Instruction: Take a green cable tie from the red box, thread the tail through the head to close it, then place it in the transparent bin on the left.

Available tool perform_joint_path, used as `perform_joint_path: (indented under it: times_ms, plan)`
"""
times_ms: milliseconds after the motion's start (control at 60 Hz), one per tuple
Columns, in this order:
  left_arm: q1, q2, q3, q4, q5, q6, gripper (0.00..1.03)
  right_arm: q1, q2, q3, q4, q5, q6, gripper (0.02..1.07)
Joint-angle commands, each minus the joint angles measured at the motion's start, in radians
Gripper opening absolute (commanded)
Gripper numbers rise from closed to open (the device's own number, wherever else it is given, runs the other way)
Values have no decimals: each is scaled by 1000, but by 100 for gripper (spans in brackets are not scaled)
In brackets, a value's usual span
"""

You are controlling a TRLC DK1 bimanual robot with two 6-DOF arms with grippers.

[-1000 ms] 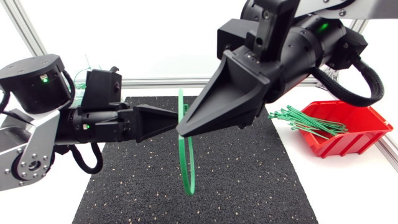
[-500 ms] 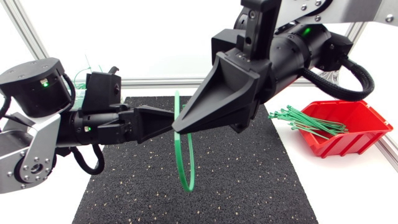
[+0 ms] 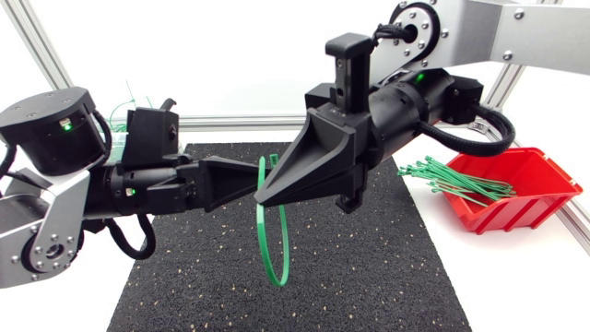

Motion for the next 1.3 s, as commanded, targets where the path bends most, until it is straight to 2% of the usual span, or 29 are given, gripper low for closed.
perform_joint_path:
  times_ms: [0, 567, 1067, 1283]
  plan:
    - [1, 6, -23, 20, -5, 3, 4, -4, 21, -31, -18, -24, -32, 8]
    - [-13, -7, -37, 25, -22, 44, 4, -50, 44, -103, -54, -39, -45, 8]
    - [-67, -54, -66, 25, -76, 93, 4, -59, 47, -110, -93, -39, -49, 8]
    - [-68, -57, -73, 25, -96, 113, 4, -59, 37, -116, -94, -39, -49, 8]
